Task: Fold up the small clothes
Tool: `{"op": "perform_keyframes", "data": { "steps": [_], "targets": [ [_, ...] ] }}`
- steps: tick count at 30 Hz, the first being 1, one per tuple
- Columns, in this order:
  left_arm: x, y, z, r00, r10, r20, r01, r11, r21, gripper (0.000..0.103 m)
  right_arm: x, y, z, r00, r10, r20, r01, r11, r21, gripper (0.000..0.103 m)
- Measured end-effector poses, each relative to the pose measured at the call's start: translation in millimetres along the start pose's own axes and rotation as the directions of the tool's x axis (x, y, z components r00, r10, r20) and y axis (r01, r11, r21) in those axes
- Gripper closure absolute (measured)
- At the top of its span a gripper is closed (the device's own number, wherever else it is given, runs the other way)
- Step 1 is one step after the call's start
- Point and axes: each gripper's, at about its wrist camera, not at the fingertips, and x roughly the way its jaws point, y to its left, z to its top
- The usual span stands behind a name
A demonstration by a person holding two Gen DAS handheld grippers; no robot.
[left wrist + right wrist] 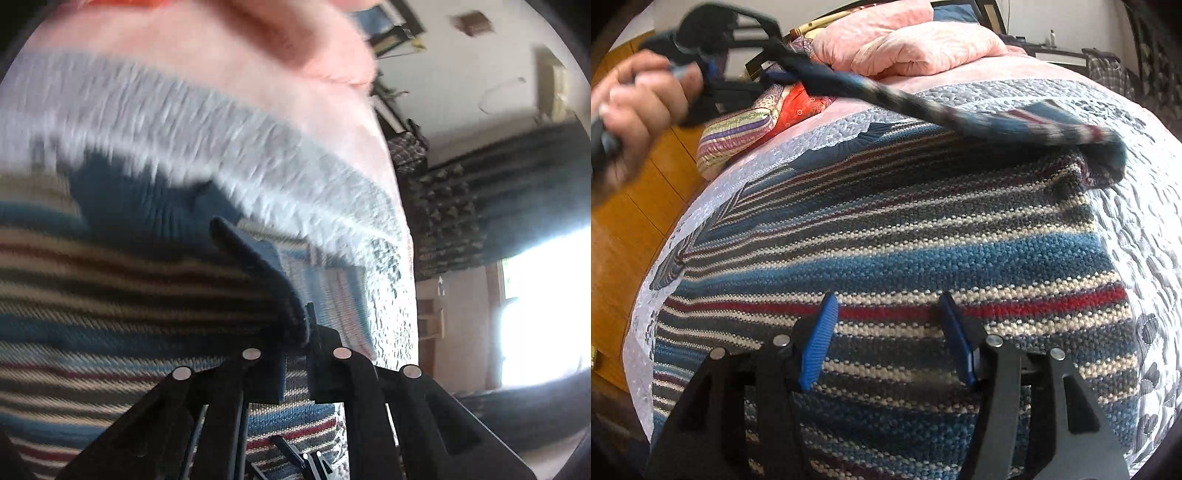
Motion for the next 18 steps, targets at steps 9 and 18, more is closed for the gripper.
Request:
{"op": "perform_keyframes", "data": {
  "steps": [9,18],
  "targets": [
    [-67,-21,34,0.998,0.025,0.058,-0.031,0.995,0.098,0.095,2,-3,1,1.000,0.016,-0.001,-0.016,1.000,0.024,0.046],
    [-101,34,42,0.994,0.074,0.086,-0.081,0.993,0.088,0.096,4,-5,1,1.000,0.021,-0.003,-0.021,0.999,0.028,0.046]
  ]
}}
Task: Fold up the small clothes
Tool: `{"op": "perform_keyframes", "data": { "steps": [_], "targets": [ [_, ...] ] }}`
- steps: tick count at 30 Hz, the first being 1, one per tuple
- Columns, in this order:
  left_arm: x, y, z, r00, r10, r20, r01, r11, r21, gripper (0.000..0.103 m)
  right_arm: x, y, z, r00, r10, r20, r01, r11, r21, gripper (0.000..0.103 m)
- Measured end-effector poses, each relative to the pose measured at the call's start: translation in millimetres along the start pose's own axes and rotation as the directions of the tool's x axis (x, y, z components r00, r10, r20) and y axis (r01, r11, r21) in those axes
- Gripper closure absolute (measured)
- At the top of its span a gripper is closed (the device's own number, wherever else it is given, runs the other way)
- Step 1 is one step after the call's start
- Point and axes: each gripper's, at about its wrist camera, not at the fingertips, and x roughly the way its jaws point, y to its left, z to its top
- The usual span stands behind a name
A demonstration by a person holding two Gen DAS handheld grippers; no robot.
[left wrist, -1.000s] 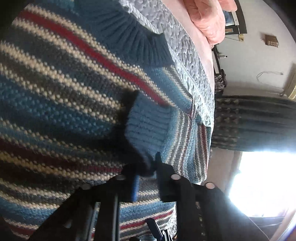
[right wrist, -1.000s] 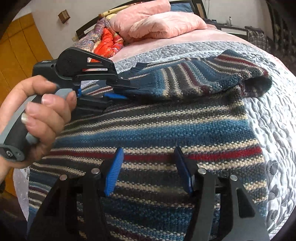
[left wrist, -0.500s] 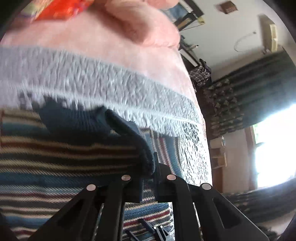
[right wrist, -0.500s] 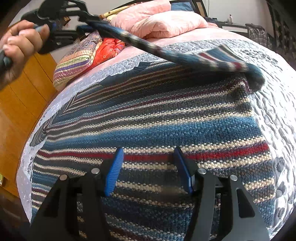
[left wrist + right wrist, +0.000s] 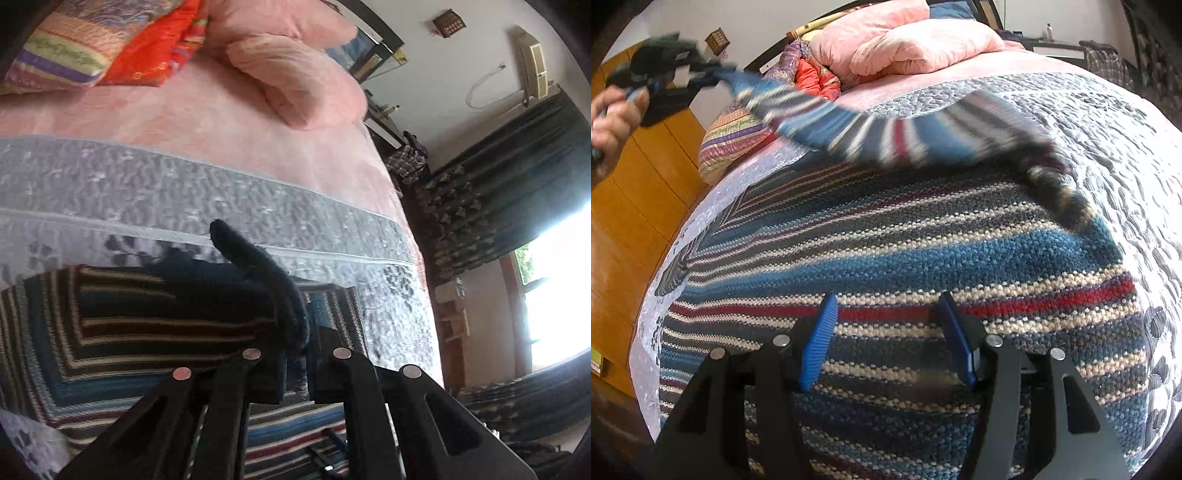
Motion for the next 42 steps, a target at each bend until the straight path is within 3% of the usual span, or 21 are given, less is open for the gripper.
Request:
{"op": "perform_keyframes", "data": {
  "steps": [6,14,17,18,20,21,22,23,26,27,30,31,33,35,37,41,42],
  "targets": [
    [-3,62,-20,0.999,0.048,-0.020,-0.049,0.998,-0.048,0.096,0,1,-1,1.000,-0.001,0.002,0.001,1.000,0.000,0.046],
    [39,153,-60,0.988,0.119,-0.097,-0.133,0.979,-0.155,0.095,-1,-2,0,1.000,-0.003,0.002,0.003,1.000,0.003,0.047],
    [56,172,-72,0.971,0.201,-0.132,-0.220,0.964,-0.152,0.091,0,-2,0,1.000,-0.002,0.000,0.002,1.000,0.005,0.047],
    [57,176,-74,0.958,0.251,-0.135,-0.270,0.951,-0.147,0.085,0,-3,0,1.000,-0.001,-0.001,0.001,1.000,0.006,0.047],
    [46,171,-74,0.935,0.342,-0.099,-0.353,0.927,-0.130,0.083,0,-5,1,1.000,-0.001,0.000,0.001,1.000,0.013,0.047],
    [33,159,-74,0.918,0.393,-0.049,-0.396,0.911,-0.115,0.077,-1,-6,1,1.000,-0.002,0.001,0.002,1.000,0.016,0.047],
    [24,151,-75,0.925,0.379,-0.009,-0.378,0.919,-0.116,0.065,0,-7,2,1.000,-0.001,0.001,0.001,1.000,0.020,0.047],
    [14,143,-77,0.944,0.329,0.040,-0.321,0.937,-0.136,0.061,0,-7,3,1.000,0.002,0.002,-0.002,1.000,0.027,0.047],
    [16,131,-76,0.987,0.138,0.082,-0.123,0.978,-0.170,0.055,0,-5,3,1.000,0.000,0.007,0.000,1.000,0.024,0.046],
    [23,132,-76,0.990,0.121,0.068,-0.107,0.977,-0.183,0.055,0,-4,2,1.000,-0.002,0.007,0.002,1.000,0.017,0.046],
    [59,150,-78,0.977,0.212,-0.024,-0.212,0.951,-0.227,0.058,-2,-3,-1,1.000,-0.015,0.006,0.015,1.000,0.001,0.047],
    [65,160,-82,0.970,0.239,-0.036,-0.240,0.941,-0.237,0.070,-2,-4,-1,1.000,-0.017,0.005,0.017,1.000,0.001,0.047],
    [58,168,-86,0.975,0.222,-0.027,-0.221,0.943,-0.249,0.076,-3,-5,-2,1.000,-0.025,0.006,0.025,1.000,-0.001,0.047],
    [36,178,-90,0.983,0.184,-0.002,-0.177,0.943,-0.283,0.069,-5,-5,-1,1.000,-0.023,0.003,0.023,1.000,0.001,0.047],
    [3,191,-98,0.978,0.201,0.050,-0.176,0.933,-0.313,0.039,-7,1,0,1.000,-0.017,0.002,0.017,1.000,-0.018,0.044],
    [-89,255,-110,0.951,0.243,0.192,-0.149,0.902,-0.405,0.028,-16,23,2,1.000,0.002,0.017,-0.001,0.997,-0.072,0.042],
    [-123,282,-120,0.932,0.277,0.234,-0.148,0.880,-0.452,0.027,-18,30,3,1.000,0.006,0.020,-0.005,0.996,-0.089,0.041]
  ]
}}
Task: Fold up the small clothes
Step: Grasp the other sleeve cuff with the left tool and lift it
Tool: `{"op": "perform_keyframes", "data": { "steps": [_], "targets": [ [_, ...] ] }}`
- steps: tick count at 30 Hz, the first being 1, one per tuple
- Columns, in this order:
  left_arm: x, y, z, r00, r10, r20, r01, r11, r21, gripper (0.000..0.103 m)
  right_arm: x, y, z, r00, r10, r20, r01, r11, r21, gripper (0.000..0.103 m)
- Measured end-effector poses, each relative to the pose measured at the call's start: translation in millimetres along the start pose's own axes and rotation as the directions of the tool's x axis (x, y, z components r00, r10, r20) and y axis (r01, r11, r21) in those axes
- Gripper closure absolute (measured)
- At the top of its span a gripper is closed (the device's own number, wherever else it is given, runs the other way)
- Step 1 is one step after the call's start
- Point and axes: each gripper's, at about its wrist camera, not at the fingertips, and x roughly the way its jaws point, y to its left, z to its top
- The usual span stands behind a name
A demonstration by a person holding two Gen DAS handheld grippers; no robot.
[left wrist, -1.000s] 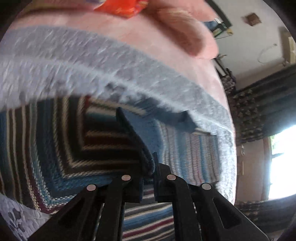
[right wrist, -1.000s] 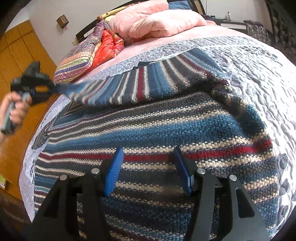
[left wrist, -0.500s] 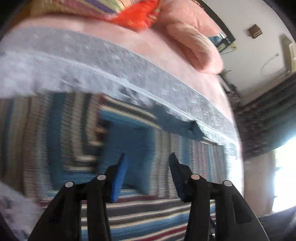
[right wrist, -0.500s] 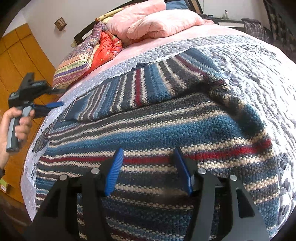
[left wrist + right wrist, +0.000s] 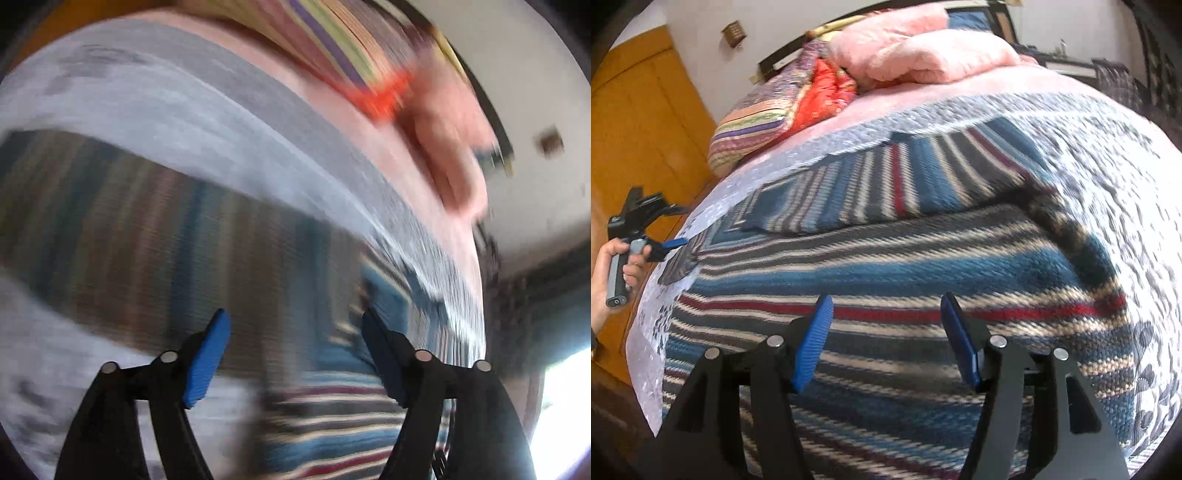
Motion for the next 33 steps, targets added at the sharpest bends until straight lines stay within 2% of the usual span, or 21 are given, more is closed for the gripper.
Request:
{"op": "perform_keyframes", "data": {
  "steps": [3,5,7,9,11,12,15,17,20,21,22,23,24,27,29,30,33],
  "targets": [
    [-46,69,27,0.993,0.048,0.111,-0.035,0.992,-0.122,0.027,-5,19,2,1.000,0.020,0.001,-0.020,0.999,-0.034,0.040],
    [-78,126,40,0.978,0.106,0.180,-0.063,0.971,-0.229,0.027,-6,31,0,0.999,0.031,-0.011,-0.032,0.998,-0.053,0.040],
    [-94,168,48,0.965,0.155,0.210,-0.086,0.948,-0.308,0.027,-5,44,-4,0.999,0.035,-0.028,-0.037,0.997,-0.069,0.040],
    [-88,190,54,0.965,0.173,0.194,-0.099,0.935,-0.340,0.027,-3,56,-10,0.998,0.040,-0.053,-0.045,0.996,-0.080,0.039],
    [-75,208,58,0.972,0.159,0.172,-0.088,0.929,-0.359,0.027,0,66,-18,0.996,0.042,-0.076,-0.049,0.995,-0.089,0.039],
    [-67,204,58,0.972,0.157,0.174,-0.086,0.929,-0.361,0.027,3,71,-21,0.995,0.040,-0.088,-0.049,0.994,-0.095,0.039],
    [-54,221,67,0.975,0.128,0.182,-0.051,0.926,-0.375,0.027,10,83,-27,0.992,0.038,-0.117,-0.050,0.993,-0.103,0.039],
    [-45,230,76,0.975,0.129,0.178,-0.054,0.925,-0.377,0.027,12,87,-30,0.991,0.037,-0.125,-0.050,0.994,-0.099,0.039],
    [-45,236,85,0.970,0.149,0.192,-0.073,0.932,-0.356,0.030,14,90,-31,0.990,0.034,-0.133,-0.046,0.995,-0.087,0.039],
    [-48,236,85,0.966,0.167,0.196,-0.091,0.933,-0.347,0.045,15,90,-32,0.990,0.035,-0.137,-0.046,0.996,-0.079,0.039],
    [-48,235,86,0.964,0.187,0.188,-0.116,0.935,-0.335,0.077,16,89,-32,0.990,0.036,-0.140,-0.047,0.996,-0.074,0.039],
    [-48,238,88,0.962,0.206,0.176,-0.138,0.932,-0.336,0.087,17,90,-33,0.989,0.037,-0.145,-0.047,0.996,-0.070,0.039],
    [-49,240,89,0.963,0.203,0.178,-0.134,0.932,-0.338,0.093,18,90,-33,0.988,0.036,-0.150,-0.047,0.996,-0.069,0.039],
    [-62,226,93,0.961,0.182,0.209,-0.114,0.947,-0.301,0.094,16,93,-32,0.988,0.036,-0.150,-0.048,0.996,-0.074,0.039],
    [-79,198,97,0.959,0.125,0.254,-0.059,0.966,-0.253,0.094,8,93,-28,0.990,0.039,-0.139,-0.049,0.996,-0.070,0.039],
    [-87,180,100,0.957,0.092,0.274,-0.031,0.975,-0.220,0.095,4,92,-26,0.990,0.040,-0.136,-0.050,0.997,-0.067,0.039],
    [-119,92,106,0.943,-0.060,0.327,0.080,0.996,-0.049,0.095,-7,89,-19,0.990,0.038,-0.134,-0.045,0.998,-0.054,0.039]
  ]
}}
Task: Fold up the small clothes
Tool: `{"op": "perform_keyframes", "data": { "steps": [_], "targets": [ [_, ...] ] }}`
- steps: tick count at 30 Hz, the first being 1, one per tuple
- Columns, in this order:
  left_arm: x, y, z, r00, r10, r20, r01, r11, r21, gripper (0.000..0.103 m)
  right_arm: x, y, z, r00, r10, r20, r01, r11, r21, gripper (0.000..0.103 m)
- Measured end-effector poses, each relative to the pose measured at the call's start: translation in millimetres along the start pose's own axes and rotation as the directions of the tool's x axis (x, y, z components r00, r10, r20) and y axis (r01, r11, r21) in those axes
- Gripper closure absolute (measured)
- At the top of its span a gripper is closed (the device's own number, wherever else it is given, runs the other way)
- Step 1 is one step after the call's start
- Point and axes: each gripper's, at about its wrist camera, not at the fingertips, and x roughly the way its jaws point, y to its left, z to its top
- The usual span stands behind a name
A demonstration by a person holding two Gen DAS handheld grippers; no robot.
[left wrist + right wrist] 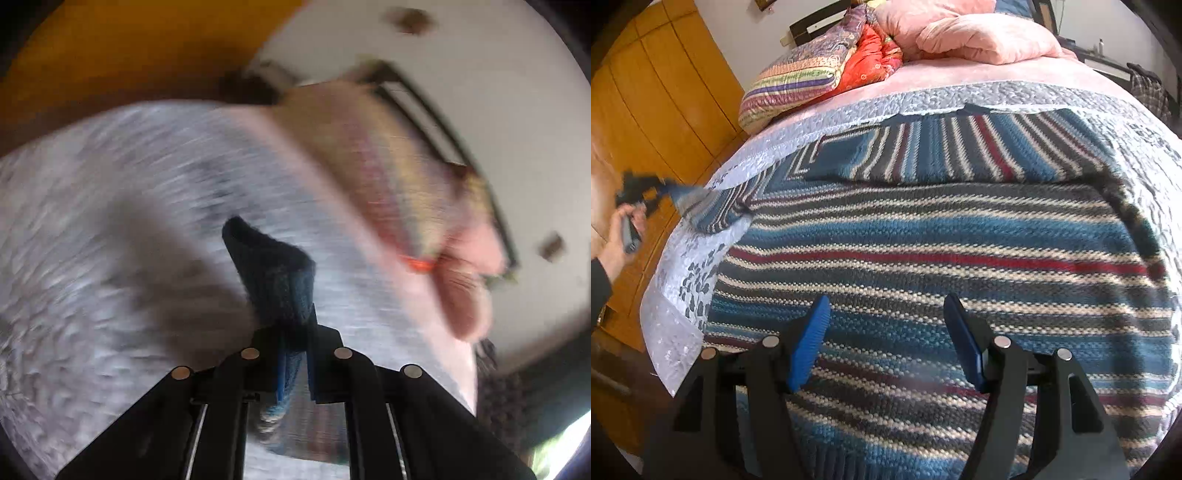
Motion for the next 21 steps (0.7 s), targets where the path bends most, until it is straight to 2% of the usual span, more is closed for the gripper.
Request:
{"op": "perform_keyframes", "data": {
  "steps": [2,4,7,10,14,21],
  "targets": [
    [-9,-49,-1,0.996,-0.084,0.009,0.084,0.995,0.058,0.095,-9,-4,2,1.000,0.009,0.005,-0.009,1.000,0.021,0.039],
    [-15,-105,-7,0.985,-0.171,0.003,0.170,0.979,0.115,0.095,-16,-8,1,1.000,0.010,0.006,-0.011,0.999,0.034,0.039],
    [-12,-172,-23,0.968,-0.250,-0.025,0.250,0.950,0.187,0.095,-29,-12,1,1.000,0.012,0.020,-0.013,0.999,0.041,0.039],
    [0,-219,-43,0.956,-0.285,-0.066,0.293,0.928,0.230,0.095,-41,-18,0,0.999,0.011,0.034,-0.012,0.999,0.039,0.039],
    [24,-265,-80,0.950,-0.287,-0.123,0.311,0.907,0.283,0.095,-49,-35,0,0.999,0.010,0.040,-0.012,0.998,0.059,0.039],
    [91,-315,-173,0.956,-0.183,-0.229,0.267,0.864,0.426,0.095,-49,-64,-4,0.999,0.005,0.036,-0.009,0.995,0.098,0.039]
  ]
}}
